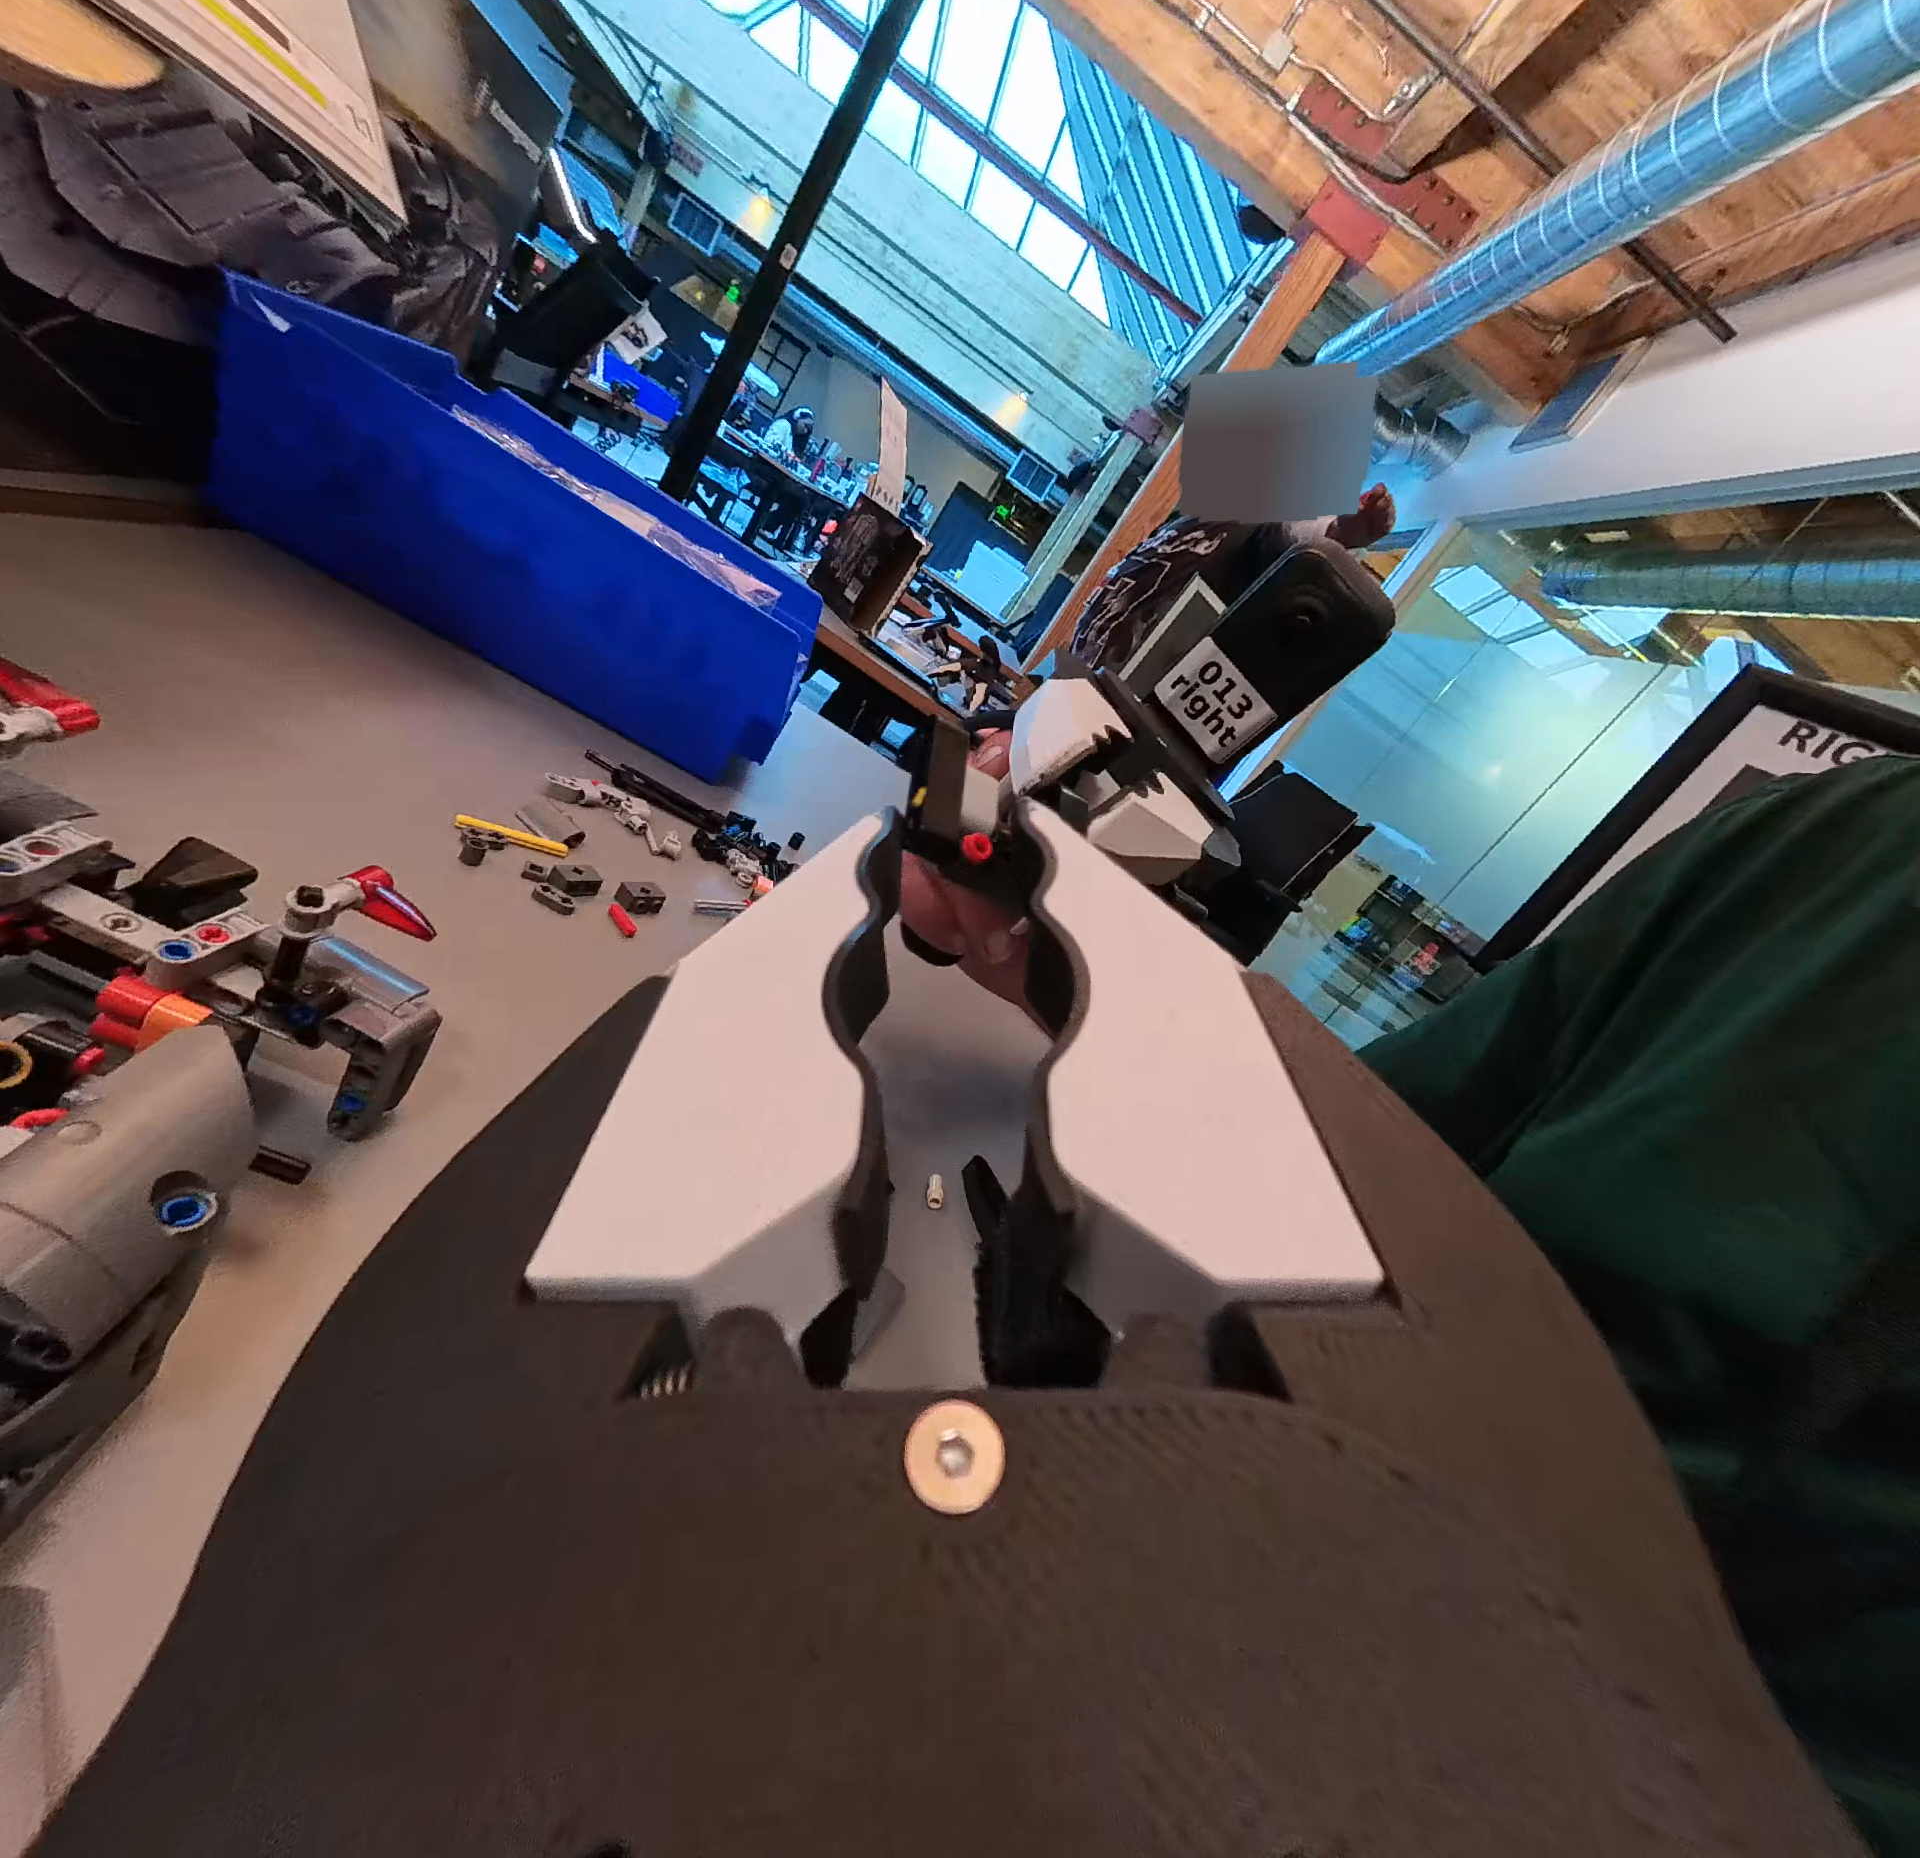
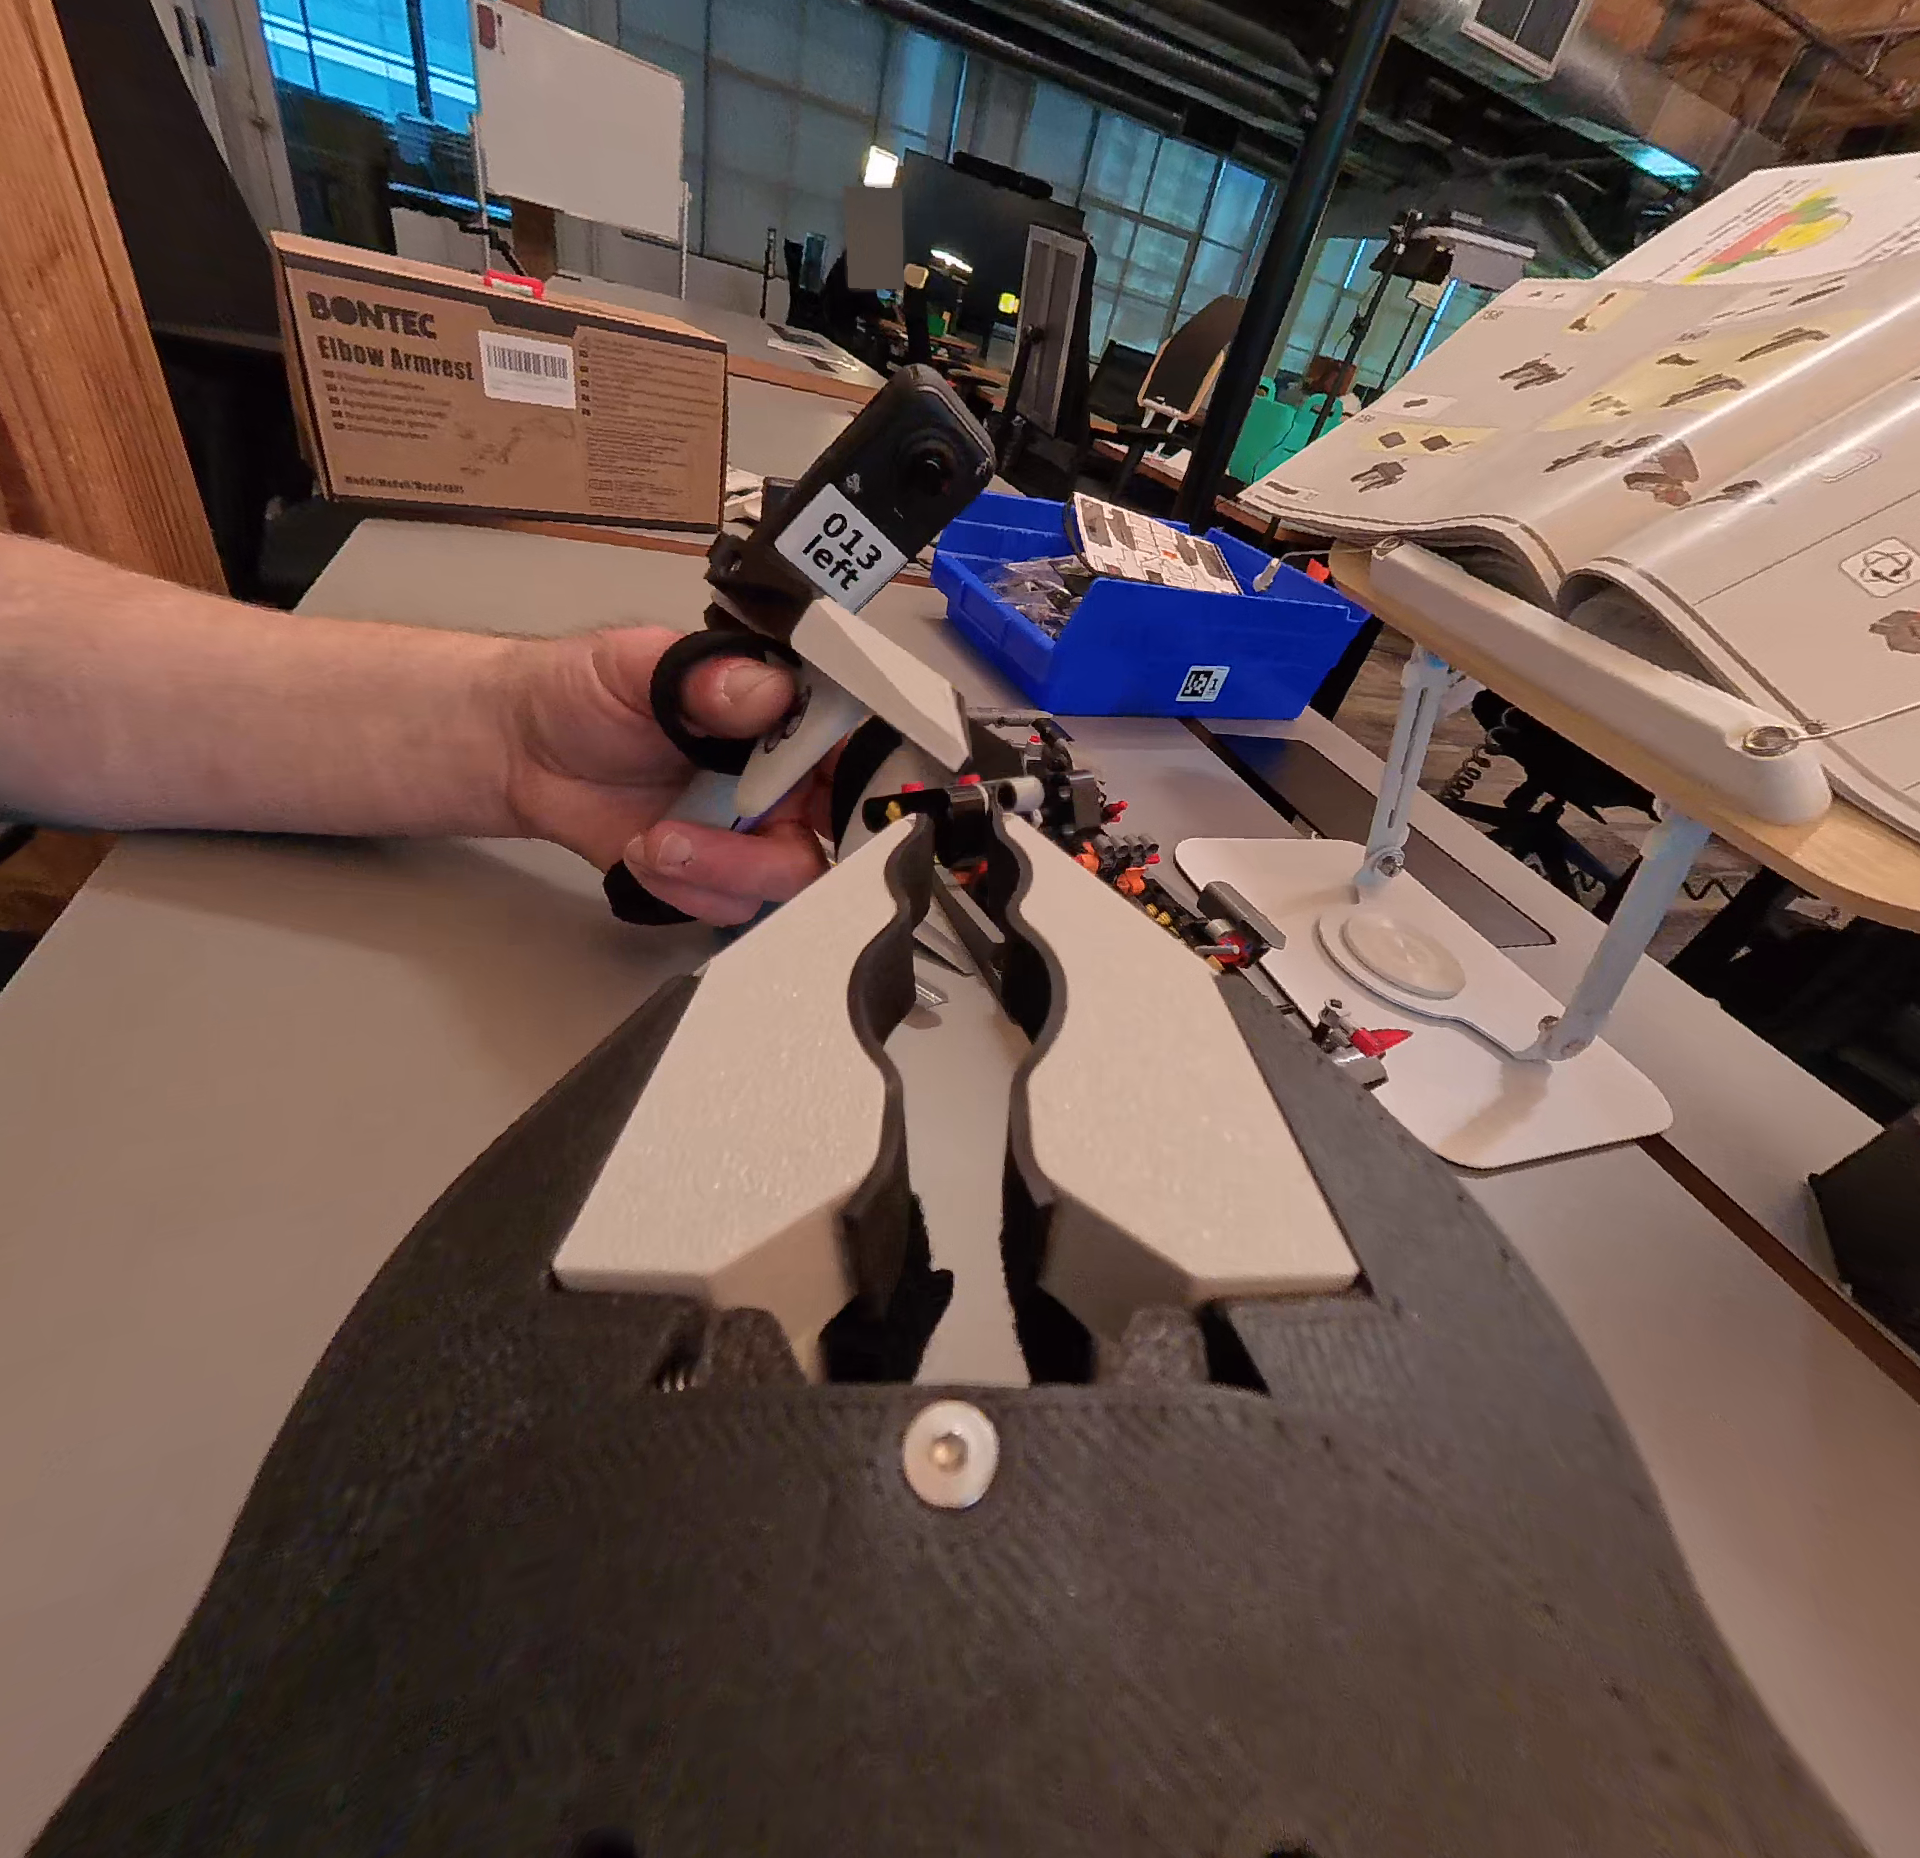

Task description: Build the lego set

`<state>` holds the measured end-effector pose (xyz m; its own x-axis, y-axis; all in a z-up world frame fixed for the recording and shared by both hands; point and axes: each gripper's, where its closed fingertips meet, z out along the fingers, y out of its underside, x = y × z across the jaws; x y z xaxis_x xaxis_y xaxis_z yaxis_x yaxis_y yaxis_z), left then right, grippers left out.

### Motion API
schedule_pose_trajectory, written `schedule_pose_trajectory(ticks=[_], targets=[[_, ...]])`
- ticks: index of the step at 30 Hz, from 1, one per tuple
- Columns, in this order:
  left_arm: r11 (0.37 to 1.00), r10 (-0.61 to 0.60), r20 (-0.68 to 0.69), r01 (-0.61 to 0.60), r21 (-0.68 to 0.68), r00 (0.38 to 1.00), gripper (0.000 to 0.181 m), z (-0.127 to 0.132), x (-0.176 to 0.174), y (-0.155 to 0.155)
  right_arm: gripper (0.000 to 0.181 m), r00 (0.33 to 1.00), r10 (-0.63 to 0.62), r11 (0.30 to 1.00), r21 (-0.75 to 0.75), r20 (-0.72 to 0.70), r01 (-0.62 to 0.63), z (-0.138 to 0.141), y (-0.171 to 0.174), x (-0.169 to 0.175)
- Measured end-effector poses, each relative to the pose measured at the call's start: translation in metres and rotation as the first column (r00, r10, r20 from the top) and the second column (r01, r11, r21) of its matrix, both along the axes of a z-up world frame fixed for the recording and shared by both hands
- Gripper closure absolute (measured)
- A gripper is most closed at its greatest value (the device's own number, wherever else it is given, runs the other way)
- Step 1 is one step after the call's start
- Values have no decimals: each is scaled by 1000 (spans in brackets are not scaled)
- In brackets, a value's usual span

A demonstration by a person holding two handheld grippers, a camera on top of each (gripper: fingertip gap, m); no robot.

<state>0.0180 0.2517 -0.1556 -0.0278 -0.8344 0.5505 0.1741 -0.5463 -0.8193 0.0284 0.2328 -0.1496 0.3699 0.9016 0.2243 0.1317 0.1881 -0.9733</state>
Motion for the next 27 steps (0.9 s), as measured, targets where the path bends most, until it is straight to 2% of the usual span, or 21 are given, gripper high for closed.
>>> schedule_pose_trajectory(ticks=[5,13,20,27], targets=[[1000,2,13,-2,-5,1000,168,1,-3,2,174,1000,4,1000,-14,1,-4,-2,0,-2],[1000,16,24,-16,-11,1000,165,1,-4,5,174,1000,3,1000,-30,-1,-3,-3,2,-1],[999,50,27,-49,-9,998,161,2,-7,10,174,999,3,999,-52,-42,-5,1,4,2],[995,95,-26,-94,46,995,160,-2,-6,12,174,993,13,995,-93,-115,-23,8,6,9]])
